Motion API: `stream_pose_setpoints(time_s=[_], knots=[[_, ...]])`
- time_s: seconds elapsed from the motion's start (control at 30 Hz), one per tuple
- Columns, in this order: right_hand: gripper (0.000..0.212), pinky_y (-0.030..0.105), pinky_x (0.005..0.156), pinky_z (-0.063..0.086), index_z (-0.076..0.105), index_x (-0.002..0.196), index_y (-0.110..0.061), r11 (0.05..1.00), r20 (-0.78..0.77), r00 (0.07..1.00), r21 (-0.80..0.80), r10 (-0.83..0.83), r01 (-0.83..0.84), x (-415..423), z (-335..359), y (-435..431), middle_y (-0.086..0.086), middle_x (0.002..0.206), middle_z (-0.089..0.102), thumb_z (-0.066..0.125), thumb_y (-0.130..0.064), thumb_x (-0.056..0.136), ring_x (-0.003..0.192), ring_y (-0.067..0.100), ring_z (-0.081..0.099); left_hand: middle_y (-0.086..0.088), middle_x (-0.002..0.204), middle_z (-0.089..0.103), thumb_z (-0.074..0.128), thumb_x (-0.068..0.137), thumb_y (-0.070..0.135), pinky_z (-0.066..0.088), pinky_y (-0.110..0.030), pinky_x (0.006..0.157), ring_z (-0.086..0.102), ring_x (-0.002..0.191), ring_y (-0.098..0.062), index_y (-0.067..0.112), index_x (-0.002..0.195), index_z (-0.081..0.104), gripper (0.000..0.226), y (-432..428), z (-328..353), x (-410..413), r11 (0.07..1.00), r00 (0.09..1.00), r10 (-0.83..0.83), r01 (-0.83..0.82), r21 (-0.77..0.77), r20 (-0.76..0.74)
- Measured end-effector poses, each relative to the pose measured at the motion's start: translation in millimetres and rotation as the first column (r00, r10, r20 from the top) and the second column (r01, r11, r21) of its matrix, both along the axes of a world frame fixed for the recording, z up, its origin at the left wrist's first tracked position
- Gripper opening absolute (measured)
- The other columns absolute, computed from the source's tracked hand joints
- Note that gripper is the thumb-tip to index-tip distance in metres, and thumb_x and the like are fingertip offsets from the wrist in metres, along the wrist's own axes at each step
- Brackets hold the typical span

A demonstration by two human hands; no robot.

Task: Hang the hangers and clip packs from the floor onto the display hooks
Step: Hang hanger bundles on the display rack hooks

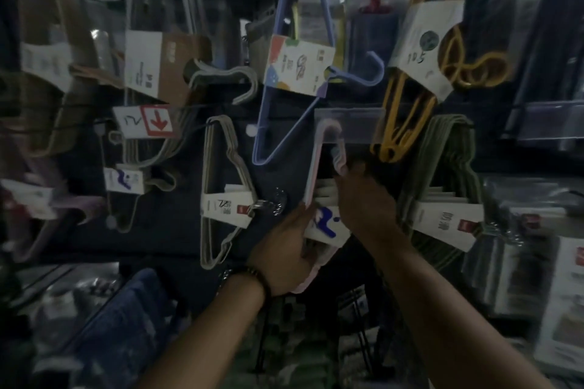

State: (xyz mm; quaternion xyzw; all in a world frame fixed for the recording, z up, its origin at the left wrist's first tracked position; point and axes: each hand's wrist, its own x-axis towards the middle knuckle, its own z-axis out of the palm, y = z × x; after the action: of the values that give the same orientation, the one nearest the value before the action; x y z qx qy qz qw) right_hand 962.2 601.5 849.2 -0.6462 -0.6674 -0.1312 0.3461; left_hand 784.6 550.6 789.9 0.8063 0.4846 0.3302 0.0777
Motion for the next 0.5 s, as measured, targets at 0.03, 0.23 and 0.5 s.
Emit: stream_pose_setpoints(time_s=[0.03,0.23,0.5], knots=[[0.043,0.036,0.062,0.047,0.04,0.135,-0.01,1.0,-0.06,0.998,0.014,-0.002,0.003,0,-7,-6,0.015,0.123,0.06,0.047,-0.041,0.106,0.096,0.034,0.069,0.01,0.167,0.034,0.064,0.101,0.033,0.035,-0.033,0.124,0.035,0.152,-0.008,0.034,0.163,0.029,0.071,-7,-4,-1,1.0,1.0,0.013,-0.013,0.012,0.019],[0.041,0.047,0.082,0.054,0.049,0.123,-0.016,0.966,-0.276,0.939,0.212,0.207,-0.151,-41,-68,-83,0.015,0.125,0.05,0.069,-0.031,0.092,0.109,0.04,0.054,0.016,0.134,0.057,0.065,0.096,0.037,0.053,-0.034,0.102,0.058,0.122,-0.008,0.04,0.135,0.058,0.04,-95,-41,-38,0.967,0.964,0.255,-0.251,-0.048,0.08],[0.009,0.045,0.062,0.049,0.057,0.092,-0.024,0.58,-0.26,0.666,-0.339,0.699,-0.741,-183,-182,-216,0.003,0.081,0.063,0.057,-0.028,0.1,0.072,0.029,0.061,0.008,0.089,0.068,0.052,0.099,0.051,0.057,-0.033,0.067,0.059,0.07,-0.007,0.04,0.1,0.063,0.016,-277,-171,-173,0.767,0.879,0.458,-0.465,-0.442,-0.13]])
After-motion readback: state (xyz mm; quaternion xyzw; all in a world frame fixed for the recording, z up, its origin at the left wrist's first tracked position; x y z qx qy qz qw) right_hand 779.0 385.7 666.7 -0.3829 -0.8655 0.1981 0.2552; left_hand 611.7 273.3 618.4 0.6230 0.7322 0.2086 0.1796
